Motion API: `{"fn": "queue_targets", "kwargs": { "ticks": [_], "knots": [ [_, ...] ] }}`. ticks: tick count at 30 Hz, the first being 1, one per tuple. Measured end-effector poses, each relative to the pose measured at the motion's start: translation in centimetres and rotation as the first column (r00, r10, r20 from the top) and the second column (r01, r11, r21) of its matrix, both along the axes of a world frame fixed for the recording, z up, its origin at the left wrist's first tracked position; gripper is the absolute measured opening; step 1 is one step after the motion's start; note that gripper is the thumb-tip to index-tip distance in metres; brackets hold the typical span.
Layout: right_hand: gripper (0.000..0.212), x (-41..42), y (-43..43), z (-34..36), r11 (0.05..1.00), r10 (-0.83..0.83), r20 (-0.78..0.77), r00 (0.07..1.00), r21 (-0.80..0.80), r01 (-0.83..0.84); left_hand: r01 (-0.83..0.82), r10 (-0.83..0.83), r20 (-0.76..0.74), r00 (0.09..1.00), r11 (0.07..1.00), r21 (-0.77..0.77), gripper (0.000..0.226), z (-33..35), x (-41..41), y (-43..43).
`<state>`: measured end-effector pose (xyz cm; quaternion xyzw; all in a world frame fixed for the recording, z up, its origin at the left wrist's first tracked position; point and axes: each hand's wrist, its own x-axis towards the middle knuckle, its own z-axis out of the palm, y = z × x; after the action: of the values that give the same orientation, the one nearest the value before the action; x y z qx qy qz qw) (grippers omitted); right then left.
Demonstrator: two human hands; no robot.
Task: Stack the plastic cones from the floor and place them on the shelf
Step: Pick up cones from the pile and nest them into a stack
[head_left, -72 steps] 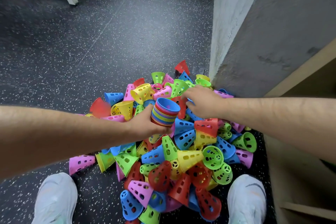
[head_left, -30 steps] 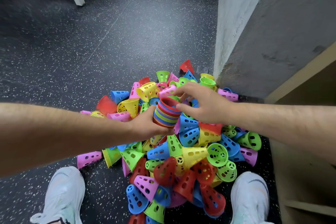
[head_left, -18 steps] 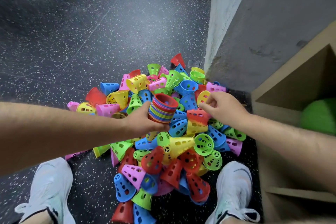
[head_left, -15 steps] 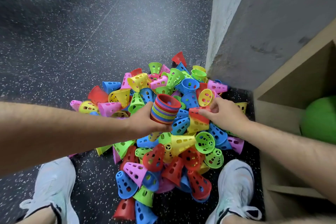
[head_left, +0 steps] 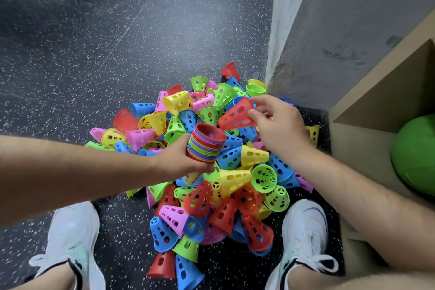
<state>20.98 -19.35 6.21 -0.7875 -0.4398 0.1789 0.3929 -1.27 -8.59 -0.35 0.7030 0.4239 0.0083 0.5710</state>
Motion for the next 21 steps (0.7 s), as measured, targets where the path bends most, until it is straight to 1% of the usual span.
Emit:
{"fn": "queue_targets", "kwargs": {
  "ticks": [3, 6, 7, 10, 13, 14, 16, 17, 18, 19, 20, 21],
  "knots": [
    [0.017, -2.6, -0.2, 1.4, 0.977, 0.120, 0.024, 0.992, 0.172, -0.123, -0.005, 0.005, -0.015, 1.000, 1.000, 0.003, 0.066, 0.4, -0.5, 0.2],
    [0.017, -4.0, -0.7, 1.0, 0.955, 0.171, 0.138, 0.976, 0.219, -0.198, -0.007, 0.007, 0.002, 1.000, 1.000, 0.012, 0.066, 0.6, -0.9, 0.2],
    [0.017, -4.3, -0.8, 0.7, 0.954, 0.182, 0.147, 0.972, 0.215, -0.211, 0.003, -0.003, 0.012, 1.000, 1.000, 0.012, 0.067, 0.7, -0.9, 0.1],
    [0.016, -5.5, -0.9, -0.6, 0.940, 0.292, 0.071, 0.954, 0.164, -0.300, 0.028, -0.028, 0.032, 0.999, 1.000, 0.003, 0.073, 1.2, -1.4, -0.6],
    [0.019, -6.7, -1.5, -1.8, 0.882, 0.456, -0.024, 0.890, 0.147, -0.448, 0.017, -0.016, 0.044, 0.999, 1.000, -0.023, 0.067, 1.8, -2.6, -1.4],
    [0.021, -6.9, -1.6, -2.0, 0.879, 0.464, -0.062, 0.884, 0.154, -0.451, 0.008, -0.007, 0.035, 0.999, 1.000, -0.030, 0.066, 1.8, -3.2, -1.6],
    [0.023, -7.0, -1.9, -2.5, 0.911, 0.399, -0.113, 0.910, 0.159, -0.380, -0.004, 0.005, 0.021, 1.000, 0.998, -0.066, 0.067, 1.9, -4.6, -1.9],
    [0.022, -6.9, -1.9, -2.9, 0.927, 0.366, -0.098, 0.925, 0.125, -0.353, -0.012, 0.013, 0.013, 1.000, 0.996, -0.088, 0.068, 1.9, -5.2, -2.1],
    [0.022, -6.6, -1.9, -3.5, 0.930, 0.366, -0.053, 0.929, 0.048, -0.364, -0.022, 0.022, 0.003, 1.000, 0.994, -0.109, 0.068, 1.9, -5.7, -2.4],
    [0.023, -6.3, -2.0, -4.0, 0.912, 0.405, 0.000, 0.914, -0.073, -0.404, -0.021, 0.021, 0.002, 1.000, 0.991, -0.128, 0.064, 2.0, -6.1, -2.8],
    [0.025, -6.0, -2.1, -4.6, 0.864, 0.474, 0.045, 0.880, -0.216, -0.454, -0.021, 0.021, -0.001, 1.000, 0.990, -0.137, 0.059, 2.1, -6.4, -3.4],
    [0.030, -5.8, -2.3, -5.2, 0.794, 0.557, 0.080, 0.827, -0.343, -0.502, -0.020, 0.019, -0.008, 1.000, 0.990, -0.140, 0.055, 2.0, -6.6, -4.0]
  ]
}}
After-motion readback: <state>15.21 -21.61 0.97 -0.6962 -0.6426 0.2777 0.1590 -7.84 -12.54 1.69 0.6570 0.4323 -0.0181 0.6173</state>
